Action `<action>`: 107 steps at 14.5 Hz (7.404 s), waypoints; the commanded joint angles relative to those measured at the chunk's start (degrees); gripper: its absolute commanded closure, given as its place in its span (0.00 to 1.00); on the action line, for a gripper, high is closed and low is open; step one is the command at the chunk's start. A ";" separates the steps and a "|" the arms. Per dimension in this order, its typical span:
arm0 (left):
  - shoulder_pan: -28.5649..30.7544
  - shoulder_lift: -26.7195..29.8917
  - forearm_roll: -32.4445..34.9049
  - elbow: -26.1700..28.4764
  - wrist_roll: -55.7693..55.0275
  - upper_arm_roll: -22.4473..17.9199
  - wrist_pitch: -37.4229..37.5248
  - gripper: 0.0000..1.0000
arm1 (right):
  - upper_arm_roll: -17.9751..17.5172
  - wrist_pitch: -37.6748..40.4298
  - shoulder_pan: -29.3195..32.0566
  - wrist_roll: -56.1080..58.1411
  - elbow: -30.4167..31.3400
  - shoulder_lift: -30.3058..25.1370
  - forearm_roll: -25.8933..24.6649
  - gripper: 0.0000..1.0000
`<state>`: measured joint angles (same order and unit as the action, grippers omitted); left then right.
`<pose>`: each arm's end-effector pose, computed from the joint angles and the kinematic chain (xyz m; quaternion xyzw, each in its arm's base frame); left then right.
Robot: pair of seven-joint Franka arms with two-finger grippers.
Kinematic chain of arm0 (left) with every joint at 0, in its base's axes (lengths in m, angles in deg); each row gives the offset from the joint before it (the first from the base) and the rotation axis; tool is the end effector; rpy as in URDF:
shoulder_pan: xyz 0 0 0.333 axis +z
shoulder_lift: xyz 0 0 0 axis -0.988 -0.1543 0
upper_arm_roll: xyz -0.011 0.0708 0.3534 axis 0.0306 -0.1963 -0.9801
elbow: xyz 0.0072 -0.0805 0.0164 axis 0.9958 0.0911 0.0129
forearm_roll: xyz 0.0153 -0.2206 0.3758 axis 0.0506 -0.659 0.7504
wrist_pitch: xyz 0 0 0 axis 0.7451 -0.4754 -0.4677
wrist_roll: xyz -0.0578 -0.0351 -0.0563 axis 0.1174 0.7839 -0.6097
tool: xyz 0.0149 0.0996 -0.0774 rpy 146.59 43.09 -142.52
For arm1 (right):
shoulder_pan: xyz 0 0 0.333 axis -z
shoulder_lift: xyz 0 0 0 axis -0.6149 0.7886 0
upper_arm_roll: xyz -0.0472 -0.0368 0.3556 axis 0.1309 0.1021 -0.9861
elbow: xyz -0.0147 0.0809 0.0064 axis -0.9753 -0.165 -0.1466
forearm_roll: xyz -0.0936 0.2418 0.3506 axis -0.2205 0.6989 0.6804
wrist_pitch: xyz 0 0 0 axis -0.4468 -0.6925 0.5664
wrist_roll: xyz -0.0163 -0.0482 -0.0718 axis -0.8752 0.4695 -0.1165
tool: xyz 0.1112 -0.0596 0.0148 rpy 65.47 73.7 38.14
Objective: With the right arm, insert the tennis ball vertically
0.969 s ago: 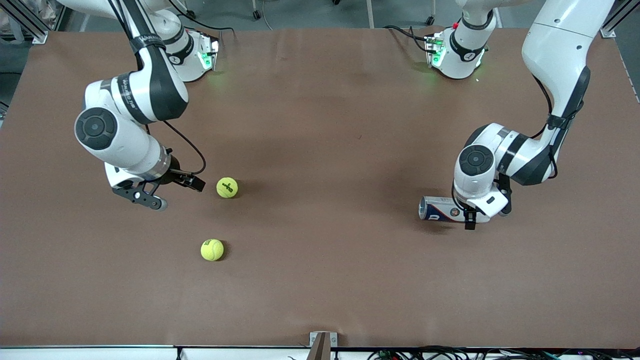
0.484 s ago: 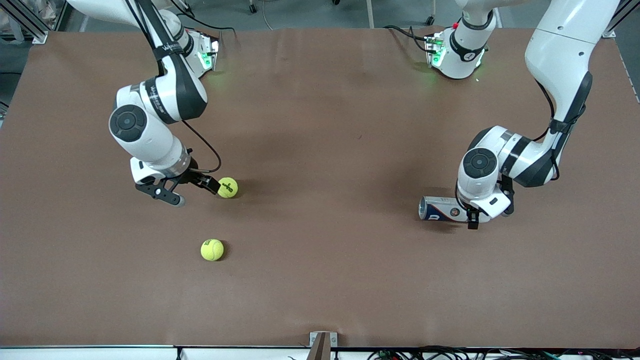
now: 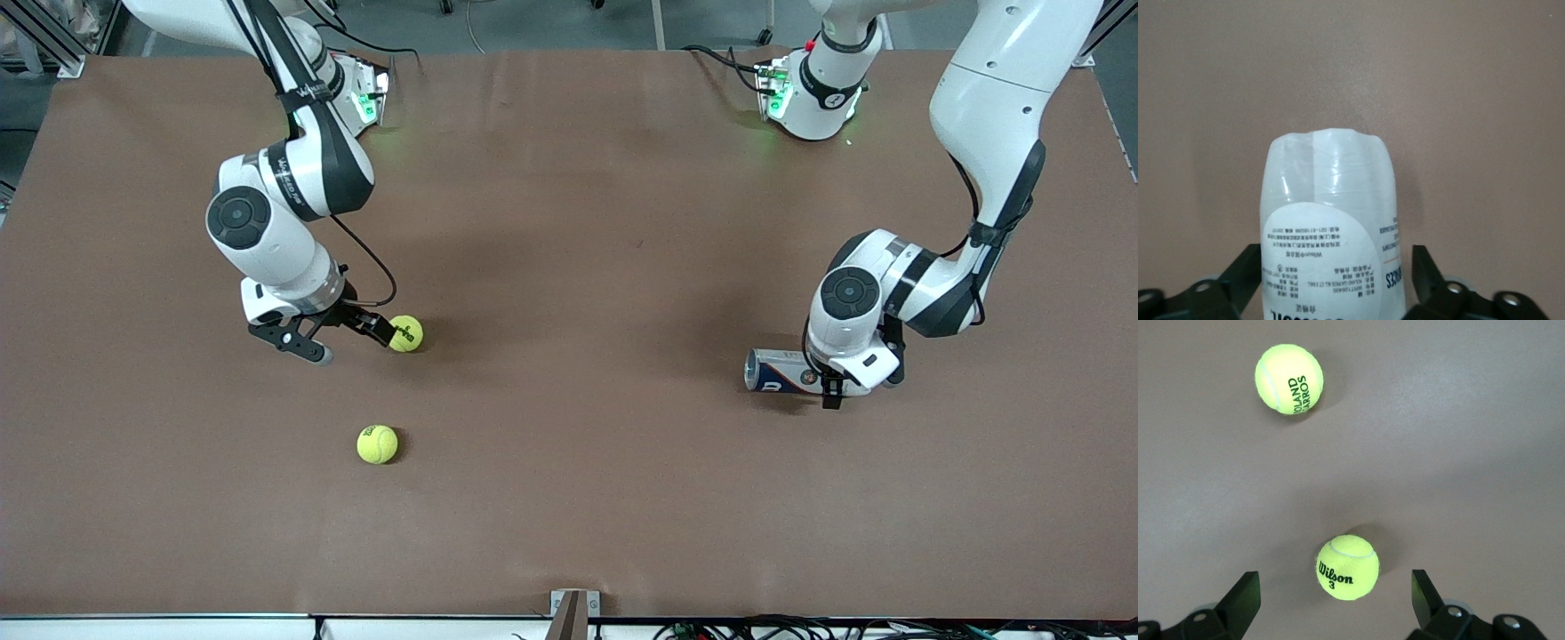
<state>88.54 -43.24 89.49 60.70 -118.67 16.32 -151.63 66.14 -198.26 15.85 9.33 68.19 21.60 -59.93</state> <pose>0.6384 -0.1245 0.1741 -0.7536 -0.6394 -0.1276 0.0835 0.5959 0.1951 0.3262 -0.9781 0.2060 -0.0213 0.0196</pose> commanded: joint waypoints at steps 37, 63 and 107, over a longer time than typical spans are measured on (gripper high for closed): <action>7.44 3.22 -23.46 -9.62 4.64 20.30 -0.06 0.31 | 0.16 -12.92 -4.01 -6.16 4.94 10.19 1.02 0.00; 10.25 -12.06 -58.96 -10.85 34.86 29.44 -13.95 0.26 | -0.02 14.40 -5.32 -16.25 -19.65 7.90 12.00 0.99; 0.58 -36.77 -107.22 -24.74 85.85 33.66 -16.23 0.25 | 0.42 15.30 -16.76 -44.57 -47.27 22.93 18.87 0.00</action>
<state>89.61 -79.63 -15.94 36.92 -34.23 49.81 -167.70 66.15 -182.69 -0.53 -34.83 22.53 43.81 -40.16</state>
